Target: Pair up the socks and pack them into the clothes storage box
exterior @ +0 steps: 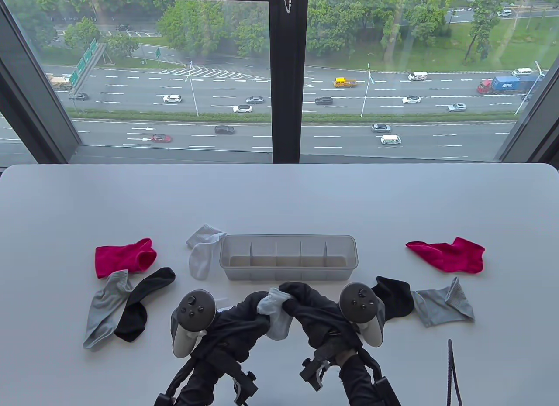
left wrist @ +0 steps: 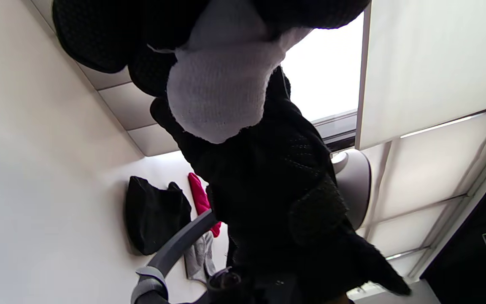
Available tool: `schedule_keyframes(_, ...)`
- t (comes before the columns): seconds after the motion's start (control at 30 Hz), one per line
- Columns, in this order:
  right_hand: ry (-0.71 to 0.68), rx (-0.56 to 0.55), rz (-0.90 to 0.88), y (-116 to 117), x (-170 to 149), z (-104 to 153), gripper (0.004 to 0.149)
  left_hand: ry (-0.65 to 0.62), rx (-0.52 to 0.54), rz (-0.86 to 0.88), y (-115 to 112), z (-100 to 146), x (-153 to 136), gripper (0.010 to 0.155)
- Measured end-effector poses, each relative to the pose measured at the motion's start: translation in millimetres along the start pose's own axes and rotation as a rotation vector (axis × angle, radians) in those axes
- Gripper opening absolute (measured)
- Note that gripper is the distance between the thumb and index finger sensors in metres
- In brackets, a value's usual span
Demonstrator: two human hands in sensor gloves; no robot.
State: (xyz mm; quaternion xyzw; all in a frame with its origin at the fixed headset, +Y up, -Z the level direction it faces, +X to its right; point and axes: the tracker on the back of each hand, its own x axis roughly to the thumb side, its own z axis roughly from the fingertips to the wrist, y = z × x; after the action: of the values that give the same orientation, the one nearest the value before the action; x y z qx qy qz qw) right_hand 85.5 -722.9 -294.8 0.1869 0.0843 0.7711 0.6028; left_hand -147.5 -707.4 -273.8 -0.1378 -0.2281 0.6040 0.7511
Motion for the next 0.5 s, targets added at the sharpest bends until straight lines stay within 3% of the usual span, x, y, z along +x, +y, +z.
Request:
schedule_keyframes(0.13,0.031,-0.056,0.129,-5,-3,2,0.045,0.095,0.045,-0.031,4,1,-12,0.056)
schedule_keyframes(0.23,-0.001,-0.023,0.197,-2,4,0,0.046,0.125,0.048,0.005,6,3,-15,0.076)
schedule_keyframes(0.27,-0.009,-0.003,0.196,2,6,0,0.046,0.119,0.074,-0.009,6,2,-14,0.076)
schedule_keyframes(0.37,-0.025,0.061,0.251,19,14,-3,0.047,0.154,0.169,-0.138,7,3,-7,0.054)
schedule_keyframes(0.47,-0.017,0.097,0.246,24,14,-5,0.052,0.095,0.251,-0.254,9,6,2,0.05)
schedule_keyframes(0.5,-0.018,0.096,0.233,26,14,-5,0.052,0.062,0.231,-0.274,8,5,4,0.05)
